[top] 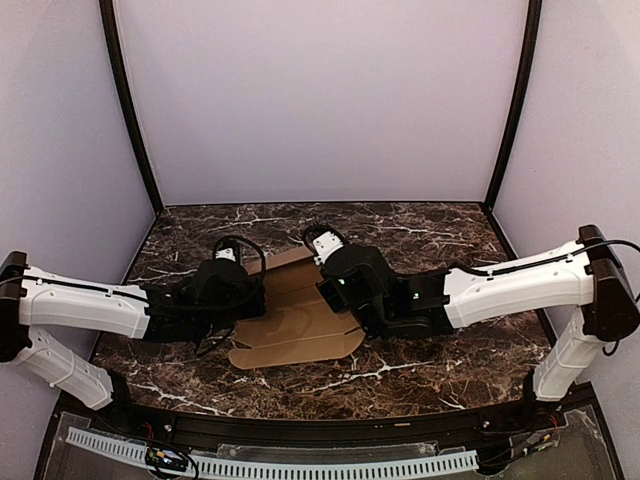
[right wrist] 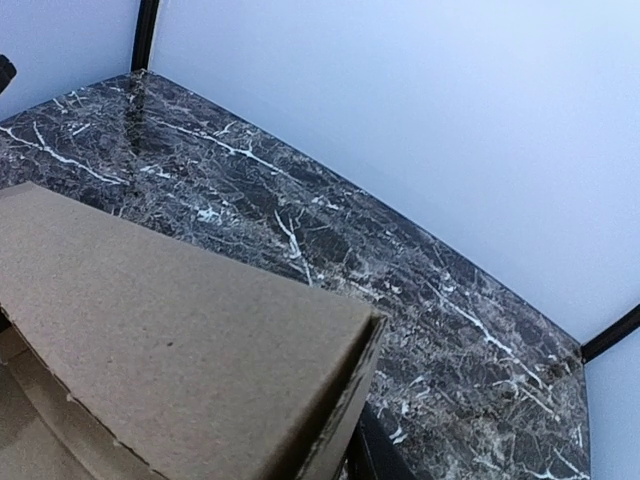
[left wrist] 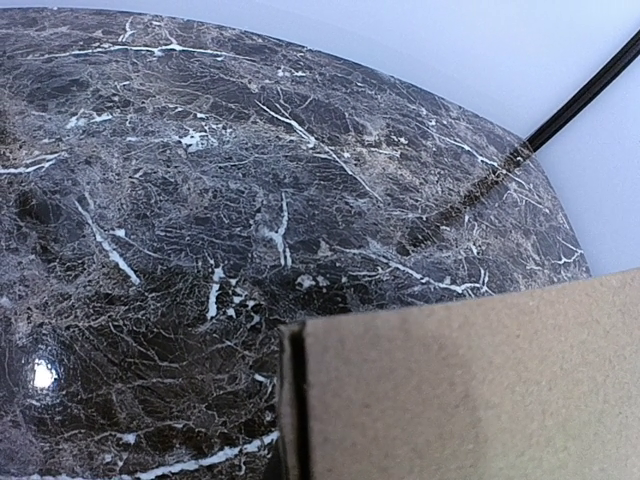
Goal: Fold the paper box
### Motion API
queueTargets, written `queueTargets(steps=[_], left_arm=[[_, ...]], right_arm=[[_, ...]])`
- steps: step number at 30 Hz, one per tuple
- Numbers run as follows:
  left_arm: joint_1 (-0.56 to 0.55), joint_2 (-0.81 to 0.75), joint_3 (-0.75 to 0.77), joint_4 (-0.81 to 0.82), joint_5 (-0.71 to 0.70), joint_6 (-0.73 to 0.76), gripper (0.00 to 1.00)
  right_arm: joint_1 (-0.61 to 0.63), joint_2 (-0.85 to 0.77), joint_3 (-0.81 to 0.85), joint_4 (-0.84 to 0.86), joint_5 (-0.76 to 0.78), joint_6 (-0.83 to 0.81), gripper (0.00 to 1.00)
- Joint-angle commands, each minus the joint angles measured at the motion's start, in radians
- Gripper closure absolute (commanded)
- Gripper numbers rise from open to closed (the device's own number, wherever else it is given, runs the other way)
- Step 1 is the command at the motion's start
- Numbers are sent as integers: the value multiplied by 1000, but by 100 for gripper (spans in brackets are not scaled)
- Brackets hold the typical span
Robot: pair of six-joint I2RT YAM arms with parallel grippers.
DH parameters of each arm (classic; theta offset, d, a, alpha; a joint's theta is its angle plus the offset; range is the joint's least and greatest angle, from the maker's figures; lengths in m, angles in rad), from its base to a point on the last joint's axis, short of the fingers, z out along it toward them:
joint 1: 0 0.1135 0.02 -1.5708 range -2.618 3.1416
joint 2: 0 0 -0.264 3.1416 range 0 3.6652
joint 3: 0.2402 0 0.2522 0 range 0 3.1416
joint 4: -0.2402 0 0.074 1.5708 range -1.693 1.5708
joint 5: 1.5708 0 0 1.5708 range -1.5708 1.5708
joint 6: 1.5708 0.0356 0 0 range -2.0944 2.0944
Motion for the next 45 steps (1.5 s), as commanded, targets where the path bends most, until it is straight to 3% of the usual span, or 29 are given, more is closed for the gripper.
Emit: queueTargets(steps=[1,6,10,13,19,22,27,32,35,39,43,45], left_arm=[[-17,-23,-15,10,26,-15,99],[-16,-44,-30,13,20,-51,99],[-16,-39,-27,16,36,-78,98],[-17,-30,-12,16,69,-75,72],[-16,-56,-11,-11,174,-36,43],[-16,-90,-13,-30,244,7,35],[-16,-169,-2,-44,479,145,27],[-16,-282,13,-100,593,260,22],[-16,-333,48,-167,539,320,22],[-15,-297,153,-237,469,407,32],[-15,-196,248,-263,466,474,55],[-13,-140,288,-260,477,494,73]], right_arm=[[4,44,51,100,49,-53,82],[2,88,78,130,69,-82,100],[2,111,82,181,83,-127,100],[1,115,76,205,85,-152,100],[-48,53,-4,200,20,-175,100],[-90,-1,-91,205,-45,-198,100],[-208,-106,-242,227,-264,-144,100],[-275,-174,-428,438,-537,-174,100],[-308,-177,-522,600,-723,-185,100],[-340,-124,-589,789,-940,-174,100],[-369,-11,-603,977,-1094,-124,100],[-370,54,-636,1150,-1122,-123,100]])
